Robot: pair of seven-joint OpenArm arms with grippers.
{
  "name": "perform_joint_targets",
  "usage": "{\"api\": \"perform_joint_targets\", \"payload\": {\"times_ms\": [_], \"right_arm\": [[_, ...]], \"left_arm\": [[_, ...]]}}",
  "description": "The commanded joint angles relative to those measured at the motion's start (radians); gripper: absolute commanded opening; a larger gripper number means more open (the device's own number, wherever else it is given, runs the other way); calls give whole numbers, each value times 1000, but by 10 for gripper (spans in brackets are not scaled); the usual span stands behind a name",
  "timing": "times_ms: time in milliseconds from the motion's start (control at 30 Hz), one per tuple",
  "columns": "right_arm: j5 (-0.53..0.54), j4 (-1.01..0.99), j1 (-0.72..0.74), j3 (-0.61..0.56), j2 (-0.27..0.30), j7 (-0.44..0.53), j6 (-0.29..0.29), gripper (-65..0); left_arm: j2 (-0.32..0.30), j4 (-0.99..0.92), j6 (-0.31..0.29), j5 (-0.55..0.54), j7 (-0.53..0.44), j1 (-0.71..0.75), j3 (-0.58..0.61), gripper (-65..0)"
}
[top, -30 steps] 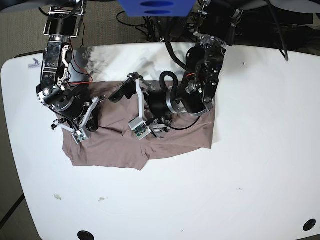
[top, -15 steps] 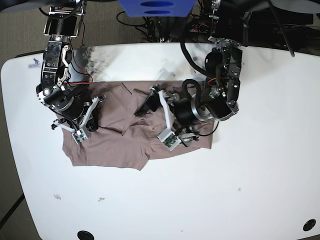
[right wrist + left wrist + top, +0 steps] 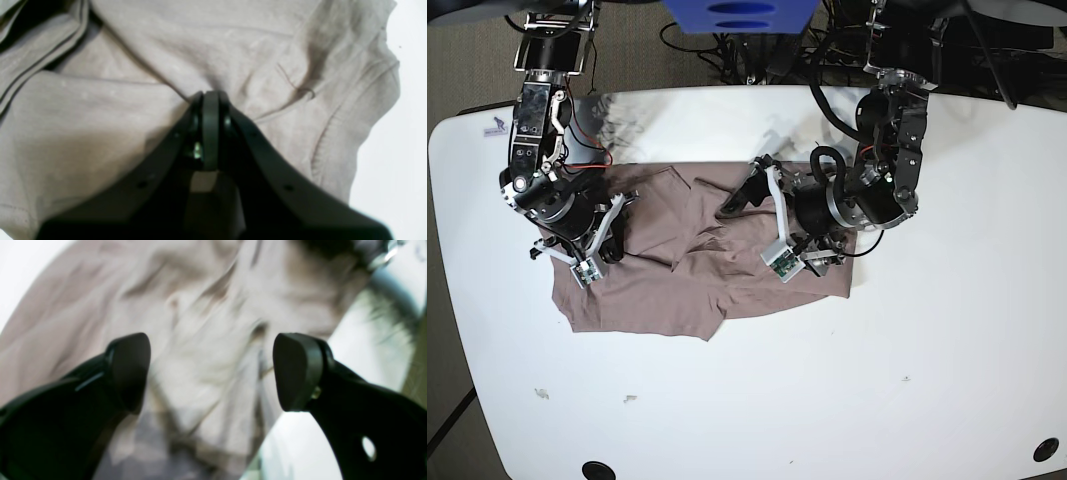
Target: Fold the T-shirt properly
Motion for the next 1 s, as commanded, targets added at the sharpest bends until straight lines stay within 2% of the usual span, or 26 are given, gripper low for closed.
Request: {"api": "perform_joint_targets", "payload": {"times_ms": [0, 200, 500, 833, 967], "right_arm": [[-51, -41, -20, -12, 0, -128, 25, -650], [-53, -77, -20, -12, -2, -126, 25, -650], [-53, -89, -18, -12, -4, -126, 25, -650], [-53, -86, -18, -12, -4, -126, 25, -650], [-53, -86, -18, -12, -4, -126, 25, -650]], "left_arm": [[12, 17, -5, -27, -30, 7, 3, -123], [19, 14, -5, -27, -31, 16, 6, -123], [85, 11, -5, -24, -30, 16, 13, -123], [165, -118, -5, -27, -31, -7, 14, -123], [171, -160, -5, -26, -31, -12, 14, -123]]}}
